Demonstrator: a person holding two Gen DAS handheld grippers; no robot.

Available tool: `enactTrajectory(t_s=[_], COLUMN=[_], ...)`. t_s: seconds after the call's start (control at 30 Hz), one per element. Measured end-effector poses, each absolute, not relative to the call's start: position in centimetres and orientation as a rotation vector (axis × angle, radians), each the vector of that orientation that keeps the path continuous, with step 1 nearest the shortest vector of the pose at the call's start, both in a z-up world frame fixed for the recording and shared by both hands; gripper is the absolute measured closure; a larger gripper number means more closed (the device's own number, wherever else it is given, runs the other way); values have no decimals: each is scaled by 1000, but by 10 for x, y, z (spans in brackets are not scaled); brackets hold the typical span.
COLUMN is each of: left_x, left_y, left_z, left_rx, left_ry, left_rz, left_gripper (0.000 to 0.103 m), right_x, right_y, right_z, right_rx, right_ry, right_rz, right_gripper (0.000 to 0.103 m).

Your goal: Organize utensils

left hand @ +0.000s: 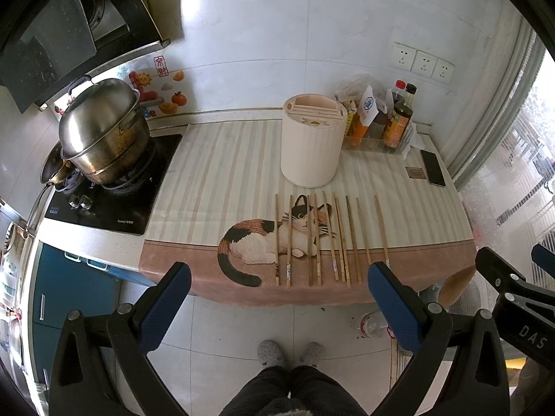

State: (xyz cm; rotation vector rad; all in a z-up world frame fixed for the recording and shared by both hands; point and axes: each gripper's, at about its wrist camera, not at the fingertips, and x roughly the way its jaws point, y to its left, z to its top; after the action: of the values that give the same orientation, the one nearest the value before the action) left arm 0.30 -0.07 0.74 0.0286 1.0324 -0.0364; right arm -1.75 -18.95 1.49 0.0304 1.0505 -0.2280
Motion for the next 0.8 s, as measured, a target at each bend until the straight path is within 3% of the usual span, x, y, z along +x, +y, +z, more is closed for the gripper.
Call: enactTrajectory(t_s=[0.8], left_x=[26], left_y=[0], left_z=[6], left_rx=[36], left_ry=[992], left_rz=[-42], left_gripper=[0], right_x=[-11], right_y=[-186], right_z=[14], right_rx=[53], right_ry=[1044], right_rz=[-252], right_gripper=[0])
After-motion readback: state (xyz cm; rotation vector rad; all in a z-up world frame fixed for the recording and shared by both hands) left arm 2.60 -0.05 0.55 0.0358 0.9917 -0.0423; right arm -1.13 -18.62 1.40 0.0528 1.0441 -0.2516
